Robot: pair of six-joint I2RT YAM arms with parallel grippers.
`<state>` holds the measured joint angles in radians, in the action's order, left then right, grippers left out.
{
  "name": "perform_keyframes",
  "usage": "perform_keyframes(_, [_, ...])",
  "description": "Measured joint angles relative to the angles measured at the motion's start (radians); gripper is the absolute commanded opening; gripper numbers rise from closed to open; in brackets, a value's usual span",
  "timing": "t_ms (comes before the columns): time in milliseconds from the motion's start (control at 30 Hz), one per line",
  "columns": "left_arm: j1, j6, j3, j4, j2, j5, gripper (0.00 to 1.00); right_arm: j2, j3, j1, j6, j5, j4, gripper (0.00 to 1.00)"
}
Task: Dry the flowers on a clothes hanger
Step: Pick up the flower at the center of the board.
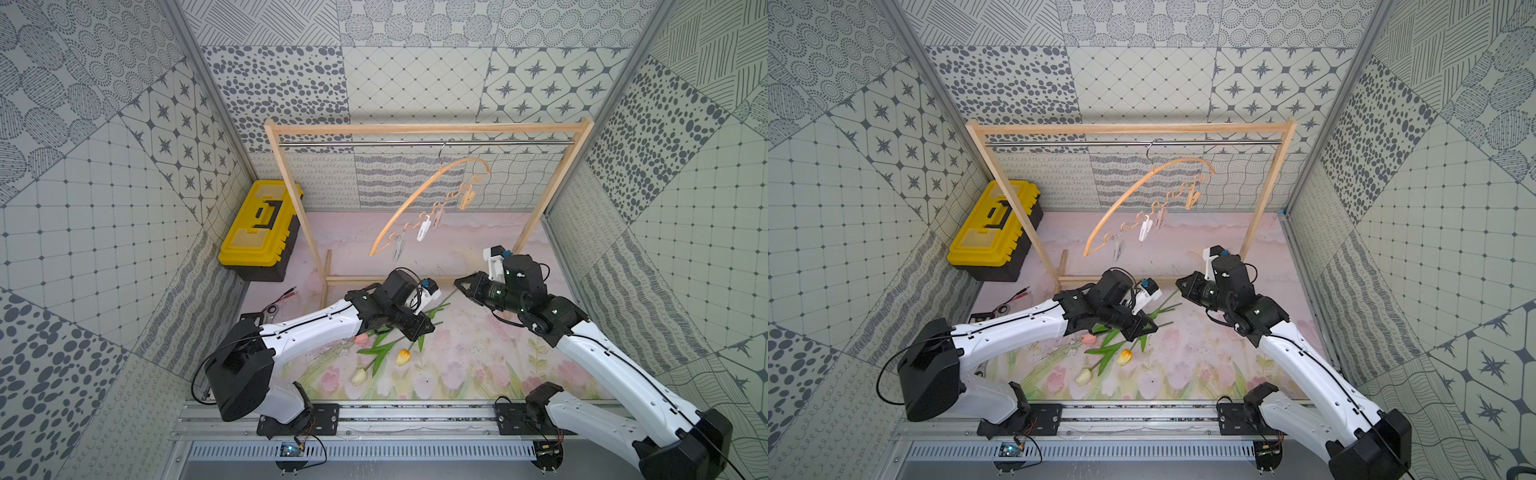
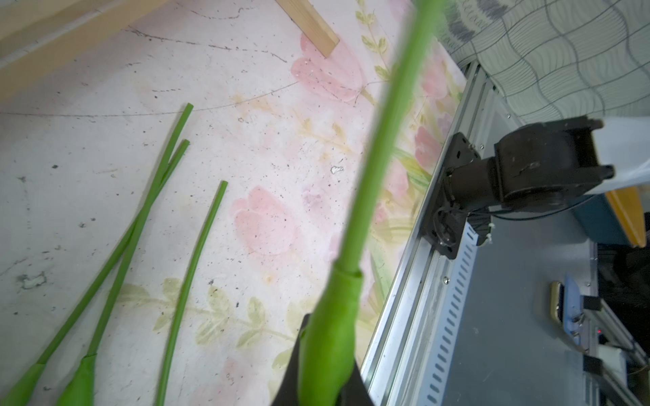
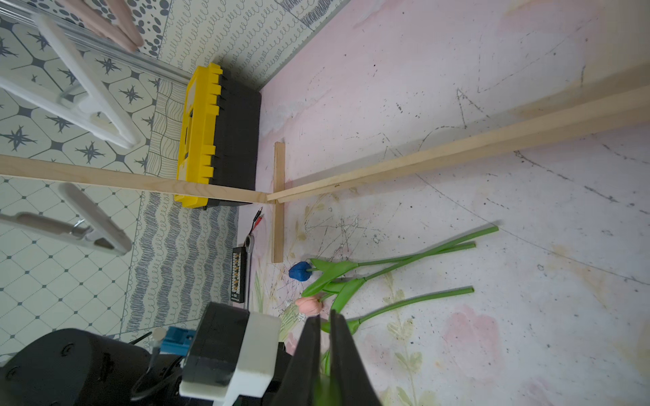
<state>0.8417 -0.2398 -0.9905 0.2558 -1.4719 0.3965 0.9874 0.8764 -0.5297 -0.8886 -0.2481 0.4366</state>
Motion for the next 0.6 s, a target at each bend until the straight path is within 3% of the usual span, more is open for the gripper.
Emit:
perform_keyframes(167, [0.000, -0.102, 0.055, -0.097, 0.005, 0.035, 0.00, -0.024, -0.016, -0.040, 0.028, -0.016, -0.008, 0.41])
perform_keyframes(367, [0.000, -0.193, 0.087, -0.188, 0.006, 0.066, 0.00, -0.031, -0.043, -0.148, 0.042, -0.002, -0.030, 0.33])
perform_keyframes(600, [0.000, -0.256, 0.097, -0.253, 0.014, 0.092, 0.00, -0.035, -0.103, -0.185, 0.032, 0.034, -0.043, 0.32])
